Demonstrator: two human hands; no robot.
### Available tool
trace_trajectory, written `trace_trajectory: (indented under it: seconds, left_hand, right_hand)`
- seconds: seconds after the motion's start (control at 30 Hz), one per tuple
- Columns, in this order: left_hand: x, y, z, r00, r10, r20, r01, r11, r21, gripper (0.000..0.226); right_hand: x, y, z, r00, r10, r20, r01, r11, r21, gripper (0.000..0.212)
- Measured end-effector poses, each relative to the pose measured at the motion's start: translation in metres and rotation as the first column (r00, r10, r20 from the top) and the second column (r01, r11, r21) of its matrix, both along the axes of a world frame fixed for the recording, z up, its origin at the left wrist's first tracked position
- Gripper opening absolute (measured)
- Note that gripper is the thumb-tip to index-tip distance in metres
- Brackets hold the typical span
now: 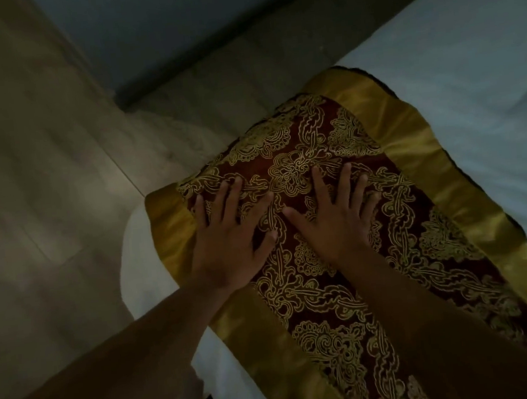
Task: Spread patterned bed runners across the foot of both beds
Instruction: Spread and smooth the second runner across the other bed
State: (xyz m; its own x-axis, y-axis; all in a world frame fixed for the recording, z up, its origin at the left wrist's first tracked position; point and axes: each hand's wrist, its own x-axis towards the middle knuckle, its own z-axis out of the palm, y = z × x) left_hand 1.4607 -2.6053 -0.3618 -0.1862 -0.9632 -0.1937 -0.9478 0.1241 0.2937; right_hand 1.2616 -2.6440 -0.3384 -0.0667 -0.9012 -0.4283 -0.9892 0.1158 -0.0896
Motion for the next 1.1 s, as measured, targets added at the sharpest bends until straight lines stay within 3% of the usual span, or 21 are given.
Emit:
trace_trajectory:
  seconds: [0.07,0.17,0.27,0.43,0.57,0.8,0.93,1.0,1.1]
  left_hand:
    - [0.0,-0.005,0.007,0.998,0.047,-0.044,-0.049,0.998,-0.03,0.064]
    - [0.005,-0.018,0.009,0.981,0.174,-0.081,-0.177,0.984,-0.032,0.065]
    - [0.008,-0.018,0.0,0.977,0.204,-0.056,-0.2,0.977,0.071,0.066]
    - [0.006,-0.017,0.002,0.975,0.206,-0.08,-0.197,0.975,0.102,0.067]
    - [0.009,-0.016,0.003,0.972,0.215,-0.096,-0.205,0.973,0.102,0.067]
    - [0.007,-0.018,-0.012,0.964,0.253,-0.082,-0.247,0.966,0.076,0.069]
    - [0.005,-0.019,-0.021,0.96,0.266,-0.086,-0.262,0.964,0.049,0.069]
    - [0.004,-0.021,-0.024,0.964,0.256,-0.077,-0.254,0.966,0.04,0.069]
    - [0.004,-0.021,-0.028,0.967,0.242,-0.073,-0.24,0.97,0.038,0.069]
  right_hand:
    - [0.014,-0.007,0.007,0.998,0.037,0.044,-0.029,0.985,-0.171,0.097]
    - [0.045,-0.036,0.014,0.965,0.26,0.044,-0.226,0.901,-0.369,0.078]
    - [0.038,-0.059,0.005,0.922,0.382,-0.056,-0.386,0.903,-0.19,0.072]
    - [-0.022,-0.046,0.001,0.982,0.133,-0.132,-0.145,0.986,-0.082,0.087]
    - [-0.018,-0.036,0.011,0.982,0.131,-0.133,-0.143,0.986,-0.086,0.089]
    - [0.004,-0.037,-0.005,0.944,0.322,-0.071,-0.328,0.937,-0.119,0.081]
    - [0.02,-0.099,-0.011,0.783,0.615,-0.087,-0.621,0.778,-0.092,0.074]
    - [0.015,-0.131,-0.015,0.811,0.553,-0.188,-0.577,0.81,-0.103,0.075]
    - [0.002,-0.159,-0.017,0.975,0.118,-0.189,-0.152,0.972,-0.179,0.075]
